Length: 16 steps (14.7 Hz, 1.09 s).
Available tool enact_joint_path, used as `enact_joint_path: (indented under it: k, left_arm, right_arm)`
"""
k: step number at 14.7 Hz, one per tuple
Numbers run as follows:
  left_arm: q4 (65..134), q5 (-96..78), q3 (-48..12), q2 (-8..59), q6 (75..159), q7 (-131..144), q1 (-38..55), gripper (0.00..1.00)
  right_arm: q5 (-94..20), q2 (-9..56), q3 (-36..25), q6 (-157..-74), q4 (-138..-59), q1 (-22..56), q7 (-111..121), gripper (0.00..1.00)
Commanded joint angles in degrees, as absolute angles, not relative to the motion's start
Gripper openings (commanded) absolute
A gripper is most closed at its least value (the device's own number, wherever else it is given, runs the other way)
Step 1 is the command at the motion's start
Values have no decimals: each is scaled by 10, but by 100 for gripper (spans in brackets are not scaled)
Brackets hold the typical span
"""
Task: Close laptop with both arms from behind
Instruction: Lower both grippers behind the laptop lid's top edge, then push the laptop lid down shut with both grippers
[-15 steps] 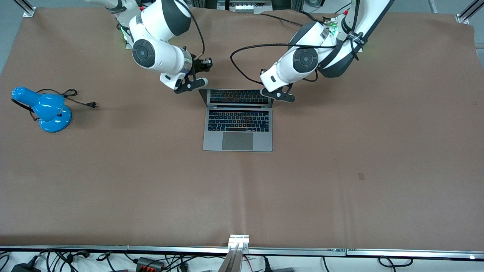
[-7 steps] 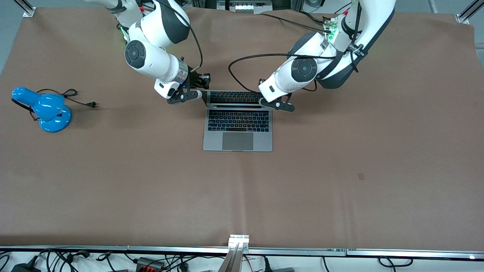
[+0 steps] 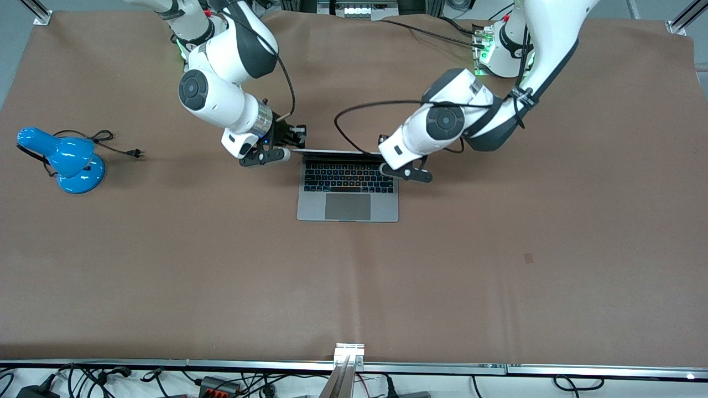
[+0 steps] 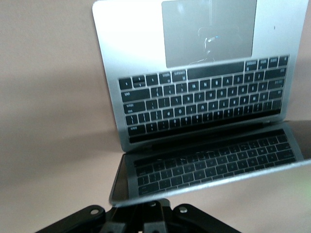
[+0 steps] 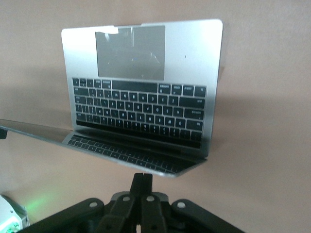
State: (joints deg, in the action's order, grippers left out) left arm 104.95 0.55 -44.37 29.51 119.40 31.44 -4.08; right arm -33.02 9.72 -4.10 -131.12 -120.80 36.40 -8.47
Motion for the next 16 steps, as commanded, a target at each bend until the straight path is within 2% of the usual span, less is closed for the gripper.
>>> enact_joint_path:
  k: [1,5,9,16]
  left_arm:
    - [1005,49,-440,336,1193,327,-36,0]
    - [961,98,-440,401,1209,328,-30,0]
    - [955,143,-425,434,1240,327,-24,0]
    - [933,145,-328,462,1288,321,72,0]
  right_arm:
    - [-334,129,-38,-1311,-1166,349,-87,0]
    - [-329,189,-40,-1312,-1115,339,-86,0]
    - [-316,246,-52,-1317,-1065,336,-82,0]
    - [-294,380,-60,-1316,-966,333,-86,0]
